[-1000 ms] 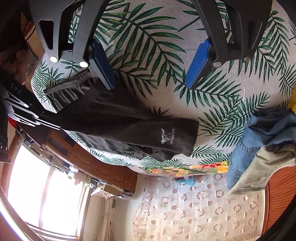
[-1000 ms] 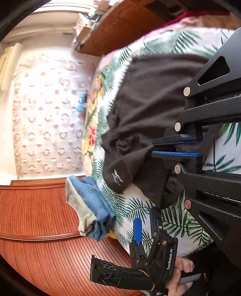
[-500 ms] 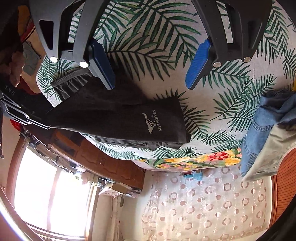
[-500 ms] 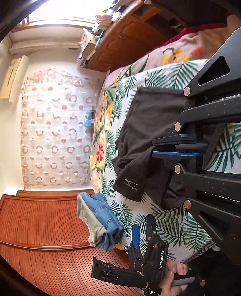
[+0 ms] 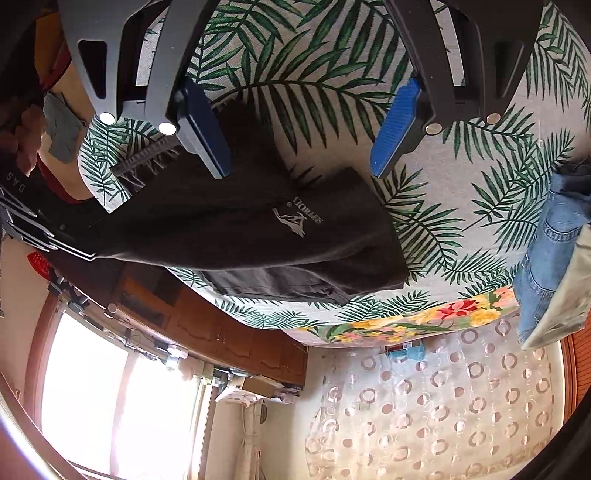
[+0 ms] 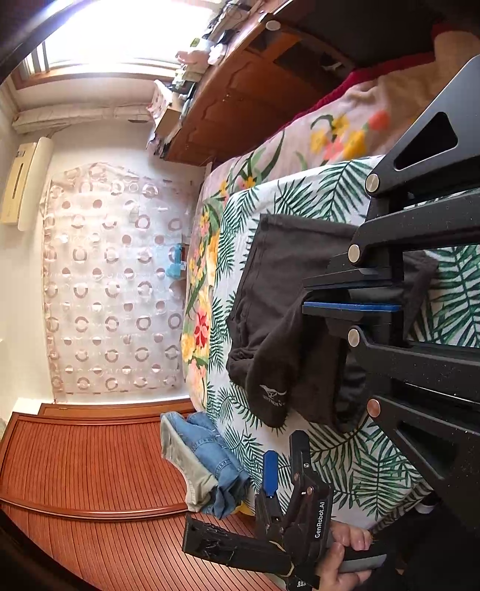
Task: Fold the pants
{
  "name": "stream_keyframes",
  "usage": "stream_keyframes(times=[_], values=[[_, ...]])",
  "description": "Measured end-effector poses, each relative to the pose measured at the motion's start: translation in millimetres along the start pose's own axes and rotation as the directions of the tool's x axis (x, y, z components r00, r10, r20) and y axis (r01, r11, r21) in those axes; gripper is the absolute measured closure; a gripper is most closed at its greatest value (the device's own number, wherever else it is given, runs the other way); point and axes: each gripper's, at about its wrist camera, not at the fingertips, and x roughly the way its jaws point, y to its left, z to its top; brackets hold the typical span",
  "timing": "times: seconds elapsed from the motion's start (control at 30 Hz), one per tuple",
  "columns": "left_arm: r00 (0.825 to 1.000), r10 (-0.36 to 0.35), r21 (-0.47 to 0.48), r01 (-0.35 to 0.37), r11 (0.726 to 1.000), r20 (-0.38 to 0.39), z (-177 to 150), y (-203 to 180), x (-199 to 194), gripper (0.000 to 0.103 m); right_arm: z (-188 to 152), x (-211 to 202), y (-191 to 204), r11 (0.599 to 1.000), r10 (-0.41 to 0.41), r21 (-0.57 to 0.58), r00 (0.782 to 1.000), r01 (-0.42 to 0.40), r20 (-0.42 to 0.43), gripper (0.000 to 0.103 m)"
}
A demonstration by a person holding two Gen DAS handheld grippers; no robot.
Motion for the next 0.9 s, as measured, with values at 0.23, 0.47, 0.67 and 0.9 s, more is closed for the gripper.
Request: stream_keyframes(times=[0.23,0.47,0.67,0.9], values=[[1.000,-0.003,0.025,0.003,1.000,-0.017,3,-16,10,0.024,-6,-3,-3,1.000,-0.010,0.023,0.999,0.011,-0.031,0.097],[0.999,0.008,0.048,-0.006,0.999,-0.043,0,-21,20,0.024,-16,5,-10,0.998,-0.015,0.057,0.996,0.020,-0.091,0.097],[0.998,0.022,0.059,-0.018,0.998,-0.063,-5,-22,27,0.024,-22,1,-20,0.997,-0.012,0.075,0.993,0.021,-0.120,0.097],[0.994,0.037,0.069,-0.030,0.997,-0.103,-10,-22,35,0.024,-25,9,-22,0.995,0.004,0.100,0.987,0.012,-0.158,0.097]])
